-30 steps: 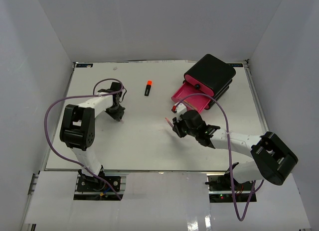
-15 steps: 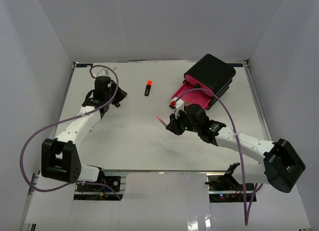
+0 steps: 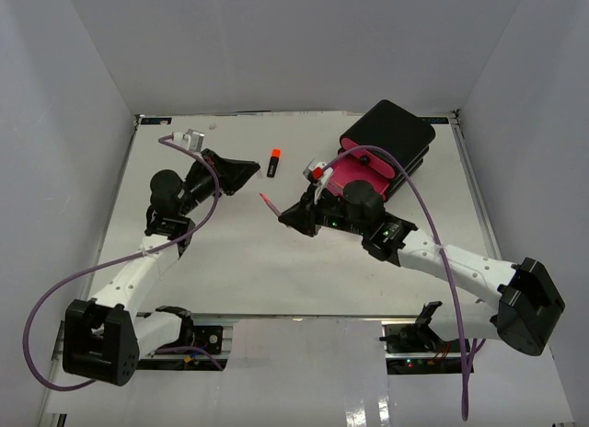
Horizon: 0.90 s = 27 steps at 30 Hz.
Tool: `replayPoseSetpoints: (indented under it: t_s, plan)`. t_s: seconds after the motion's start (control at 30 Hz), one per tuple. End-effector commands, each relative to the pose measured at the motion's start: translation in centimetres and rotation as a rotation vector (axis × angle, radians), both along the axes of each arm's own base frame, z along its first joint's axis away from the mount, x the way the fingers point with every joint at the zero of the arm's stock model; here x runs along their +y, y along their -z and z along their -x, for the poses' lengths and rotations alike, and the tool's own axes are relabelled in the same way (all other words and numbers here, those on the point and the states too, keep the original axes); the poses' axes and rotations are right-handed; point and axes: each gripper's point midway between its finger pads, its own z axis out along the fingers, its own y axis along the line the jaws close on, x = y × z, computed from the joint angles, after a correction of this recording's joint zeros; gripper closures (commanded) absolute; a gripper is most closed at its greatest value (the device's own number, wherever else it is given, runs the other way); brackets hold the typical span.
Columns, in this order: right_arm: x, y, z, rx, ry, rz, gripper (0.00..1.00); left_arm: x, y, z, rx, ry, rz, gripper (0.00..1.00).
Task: Sort the stationery into containers
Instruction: Close the pen cap on the pen.
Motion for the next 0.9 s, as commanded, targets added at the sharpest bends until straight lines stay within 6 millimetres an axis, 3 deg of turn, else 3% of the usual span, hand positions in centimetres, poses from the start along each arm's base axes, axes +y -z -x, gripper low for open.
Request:
replayPoseSetpoints:
  t_s: [0.0, 0.27, 0.5, 0.87]
  plan:
    - [1.5, -4.2, -0.5, -0.051, 0.010, -0.127, 0.92, -0.2, -4.6, 3.6, -0.202, 0.085, 0.072, 1.00]
    - [1.8, -5.1, -1.4, -0.086, 0.059, -0.175, 0.92, 0.1, -5.0, 5.2, -0.180, 0.087, 0.167, 1.00]
    - [0.7, -5.1, -1.1, -0.103, 0.083, -0.223, 0.92, 0.4, -4.7, 4.9, -0.158, 0.055, 0.191, 1.00]
    - [0.6, -4.4, -0.8, -0.092, 0.076, -0.221, 0.92, 0.6, -4.1, 4.5, -0.125, 0.041, 0.213, 1.00]
